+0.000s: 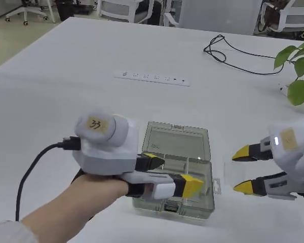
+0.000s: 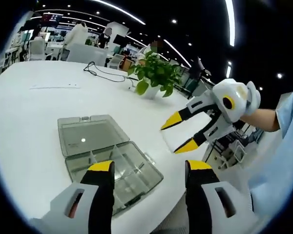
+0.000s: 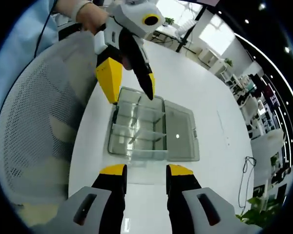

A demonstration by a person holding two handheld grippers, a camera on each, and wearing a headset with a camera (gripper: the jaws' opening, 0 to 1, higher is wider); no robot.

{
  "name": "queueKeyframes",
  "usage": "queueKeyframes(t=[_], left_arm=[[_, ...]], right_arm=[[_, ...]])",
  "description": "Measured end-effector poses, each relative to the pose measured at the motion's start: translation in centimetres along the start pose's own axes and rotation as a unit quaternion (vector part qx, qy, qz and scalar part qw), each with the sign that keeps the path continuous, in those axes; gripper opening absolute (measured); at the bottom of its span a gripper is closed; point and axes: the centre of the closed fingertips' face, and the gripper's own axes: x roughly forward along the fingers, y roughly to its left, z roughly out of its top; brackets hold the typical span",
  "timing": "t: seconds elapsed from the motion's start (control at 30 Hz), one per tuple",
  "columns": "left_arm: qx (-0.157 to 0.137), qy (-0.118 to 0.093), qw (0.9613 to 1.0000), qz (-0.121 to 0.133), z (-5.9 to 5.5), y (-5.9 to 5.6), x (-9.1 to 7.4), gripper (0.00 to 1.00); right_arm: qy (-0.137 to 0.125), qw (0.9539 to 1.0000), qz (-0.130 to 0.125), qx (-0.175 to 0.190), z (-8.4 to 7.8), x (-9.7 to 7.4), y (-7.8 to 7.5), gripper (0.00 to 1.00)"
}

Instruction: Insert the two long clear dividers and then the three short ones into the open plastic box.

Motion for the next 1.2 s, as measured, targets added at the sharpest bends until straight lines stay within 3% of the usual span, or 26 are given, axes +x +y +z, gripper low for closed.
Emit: queueKeyframes(t=[0.07,0.27,0.43,0.67,0.83,0.97,1.2], left_arm=[[-0.02,-0.001,0.9998,-0.005,0.3,-0.2,0.4,0.53],[-0.032,-0.002,0.9992,-0.022,1.2,-1.1,1.6,0.42],[-0.053,-0.015,0.9979,-0.036,1.9,-1.8,2.2,0.29],[-0.072,-0.012,0.9962,-0.048,1.6,-2.2,2.6,0.19],[-0.109,-0.021,0.9923,-0.056,1.4,-2.2,2.6,0.12],[-0.12,-0.022,0.9909,-0.057,1.3,-2.3,2.7,0.09],[-0.155,-0.039,0.9849,-0.067,1.4,-2.6,2.6,0.01]], right_arm=[[-0.004,1.0,-0.002,-0.007,0.8,-0.2,-0.1,0.33],[-0.015,0.9989,-0.017,-0.042,2.8,-0.6,-0.6,0.33],[-0.021,0.9975,-0.02,-0.065,3.7,-0.6,-0.4,0.33],[-0.029,0.9965,-0.025,-0.075,4.5,-0.7,-0.4,0.33],[-0.024,0.9944,-0.031,-0.098,4.8,-0.6,-0.3,0.33],[-0.017,0.9911,-0.041,-0.125,5.0,-0.7,-0.3,0.33],[-0.008,0.9852,-0.06,-0.16,5.2,-0.7,-0.4,0.33]])
